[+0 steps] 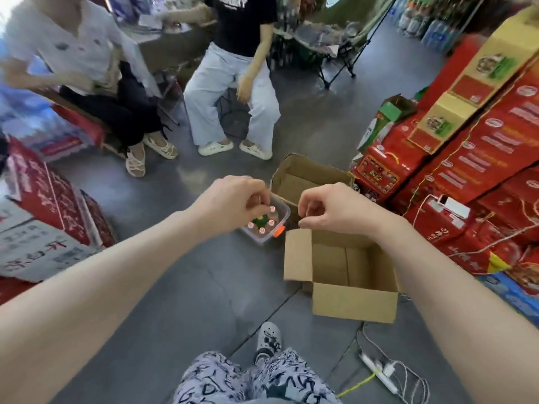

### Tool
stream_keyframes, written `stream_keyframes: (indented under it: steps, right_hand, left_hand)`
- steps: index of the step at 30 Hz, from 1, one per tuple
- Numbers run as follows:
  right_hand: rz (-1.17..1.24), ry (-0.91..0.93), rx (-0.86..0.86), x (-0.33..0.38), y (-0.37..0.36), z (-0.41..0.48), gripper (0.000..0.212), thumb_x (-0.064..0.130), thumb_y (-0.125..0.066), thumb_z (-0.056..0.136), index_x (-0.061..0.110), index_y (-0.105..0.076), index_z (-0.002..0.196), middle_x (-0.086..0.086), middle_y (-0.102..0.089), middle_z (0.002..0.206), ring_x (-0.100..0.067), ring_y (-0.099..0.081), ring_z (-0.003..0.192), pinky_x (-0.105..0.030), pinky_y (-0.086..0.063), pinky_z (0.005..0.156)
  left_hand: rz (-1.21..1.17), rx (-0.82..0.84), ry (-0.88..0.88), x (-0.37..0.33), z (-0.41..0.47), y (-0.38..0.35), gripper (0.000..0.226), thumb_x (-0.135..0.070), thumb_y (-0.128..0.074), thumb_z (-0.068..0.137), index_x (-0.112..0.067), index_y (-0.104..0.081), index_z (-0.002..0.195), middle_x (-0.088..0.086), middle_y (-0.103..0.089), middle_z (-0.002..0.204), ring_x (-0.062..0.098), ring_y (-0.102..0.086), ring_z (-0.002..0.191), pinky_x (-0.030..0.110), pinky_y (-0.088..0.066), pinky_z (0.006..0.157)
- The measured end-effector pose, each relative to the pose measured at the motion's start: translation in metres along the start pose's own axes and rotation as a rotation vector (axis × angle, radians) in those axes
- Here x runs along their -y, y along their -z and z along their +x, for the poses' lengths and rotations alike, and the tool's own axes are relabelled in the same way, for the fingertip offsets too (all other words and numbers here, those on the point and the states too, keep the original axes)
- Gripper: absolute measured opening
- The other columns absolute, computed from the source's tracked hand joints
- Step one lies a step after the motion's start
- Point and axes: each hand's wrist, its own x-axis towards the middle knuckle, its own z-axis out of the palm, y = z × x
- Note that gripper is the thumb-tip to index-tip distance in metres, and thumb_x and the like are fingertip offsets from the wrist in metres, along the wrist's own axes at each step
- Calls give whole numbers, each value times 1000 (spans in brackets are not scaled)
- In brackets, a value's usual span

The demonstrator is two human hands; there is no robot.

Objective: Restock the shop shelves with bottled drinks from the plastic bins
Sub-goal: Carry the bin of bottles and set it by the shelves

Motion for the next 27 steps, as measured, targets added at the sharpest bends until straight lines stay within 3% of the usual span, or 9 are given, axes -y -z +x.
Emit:
stream_keyframes:
  steps: [5, 9, 12, 14, 17, 21, 27]
  right_hand:
    - [10, 20, 39, 7, 32, 93, 10, 35, -75, 89, 33, -65, 90, 14, -66, 86, -2, -63, 80, -12, -42, 60]
    - [25, -24, 57, 10, 47, 163, 10, 34, -74, 90, 34, -64, 91, 14, -64, 88, -1, -61, 80, -13, -44, 62]
    - [71, -105, -3, 11, 51, 210, 10, 35, -74, 90, 31, -66, 93, 13, -65, 89, -2, -62, 81, -16, -47, 64]
    - [131, -175, -37, 16, 52, 239, 11, 36, -75, 89, 30, -67, 93, 11, -67, 91, -4, -63, 83, -20, -52, 67]
    - [182, -267, -62, 19, 51, 273, 10, 36, -75, 88, 32, -66, 89, 11, -69, 89, -2, -63, 81, -19, -47, 65]
    - [273, -426, -140, 6, 45, 299, 11, 36, -76, 86, 31, -67, 89, 13, -69, 87, -1, -63, 79, -20, -45, 64]
    - [392, -611, -179, -44, 39, 323, 15, 36, -76, 86, 27, -68, 94, 9, -68, 92, -8, -64, 88, -23, -50, 72]
  left_hand:
    - [-9, -5, 1, 64, 63, 24, 5, -37, -68, 86, -35, -67, 90, -19, -53, 76, 5, -49, 73, 24, -39, 65]
    - [-16, 39, -67, 116, 120, 39, 8, -37, -67, 88, -31, -67, 93, -18, -56, 83, 4, -53, 75, 16, -37, 62]
    - [-7, 118, -150, 161, 167, 49, 7, -36, -65, 88, -32, -67, 94, -14, -62, 89, 8, -58, 81, 25, -48, 71]
    - [2, 157, -216, 192, 199, 55, 6, -36, -65, 88, -32, -66, 93, -15, -61, 88, 8, -56, 80, 25, -47, 69]
    - [2, 227, -323, 229, 245, 59, 5, -36, -67, 87, -33, -66, 90, -17, -59, 84, 6, -53, 77, 22, -40, 66]
    - [-5, 327, -431, 254, 313, 48, 2, -34, -66, 87, -32, -66, 88, -16, -59, 81, 8, -54, 75, 27, -45, 68]
    - [-30, 463, -598, 256, 415, 6, 3, -30, -67, 85, -31, -65, 84, -18, -62, 80, -2, -56, 71, 17, -41, 64]
